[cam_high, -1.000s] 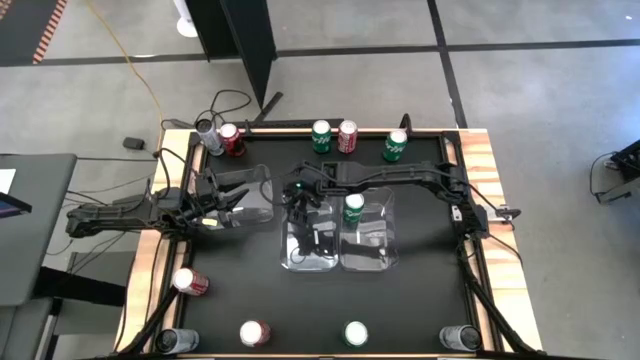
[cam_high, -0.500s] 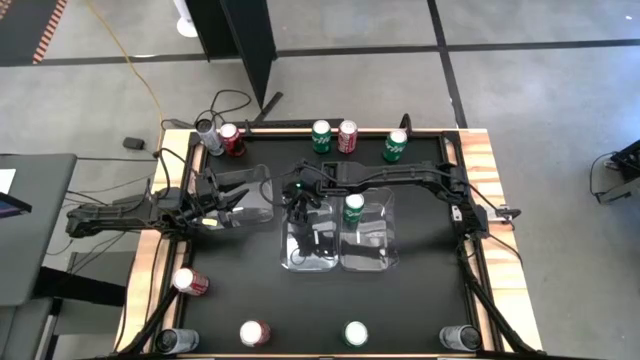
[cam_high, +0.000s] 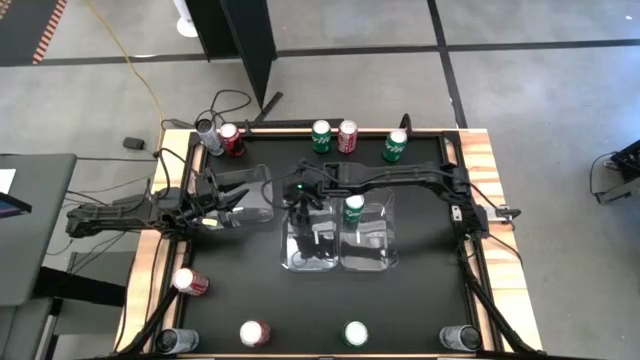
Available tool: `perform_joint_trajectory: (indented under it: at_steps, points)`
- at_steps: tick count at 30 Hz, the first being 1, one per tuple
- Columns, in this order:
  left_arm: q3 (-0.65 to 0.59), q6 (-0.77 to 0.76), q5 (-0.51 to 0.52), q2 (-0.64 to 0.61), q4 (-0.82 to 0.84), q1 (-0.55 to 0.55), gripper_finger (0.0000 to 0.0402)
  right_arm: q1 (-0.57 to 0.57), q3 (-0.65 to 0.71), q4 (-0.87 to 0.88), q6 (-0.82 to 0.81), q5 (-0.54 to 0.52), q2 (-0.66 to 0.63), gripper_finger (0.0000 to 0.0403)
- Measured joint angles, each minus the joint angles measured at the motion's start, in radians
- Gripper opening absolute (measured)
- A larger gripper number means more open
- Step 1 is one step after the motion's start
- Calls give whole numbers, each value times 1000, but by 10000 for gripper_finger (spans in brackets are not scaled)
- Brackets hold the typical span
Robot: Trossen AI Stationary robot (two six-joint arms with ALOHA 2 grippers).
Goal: Sort soda cans
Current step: Put the top right green soda can into the right transparent bin
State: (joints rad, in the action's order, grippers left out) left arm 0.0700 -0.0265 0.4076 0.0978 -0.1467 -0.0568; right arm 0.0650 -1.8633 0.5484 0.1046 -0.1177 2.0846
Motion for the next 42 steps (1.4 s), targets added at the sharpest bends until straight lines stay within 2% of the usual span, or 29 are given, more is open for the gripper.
perform_joint_trajectory:
  at_steps: [14, 22, 28, 32, 36, 42]
  points:
    - [0, -1, 0, 0, 0, 0, 132, -38, -1, -21, 102, 0, -80, 347]
    - [0, -40, -4, 0, 6, 0, 132, -88, 0, -14, 191, -38, -183, 347]
    - [0, -69, -5, 0, 27, 0, 132, -106, 0, 71, 211, -120, -292, 332]
    - [0, -72, -5, 0, 28, 0, 132, -74, 8, 163, 165, -142, -353, 317]
    - [0, -64, -5, 0, 30, 0, 132, -24, 98, 163, 105, -149, -420, 310]
    - [0, -35, -5, 0, 31, 0, 132, 53, 308, 97, 14, -149, -530, 310]
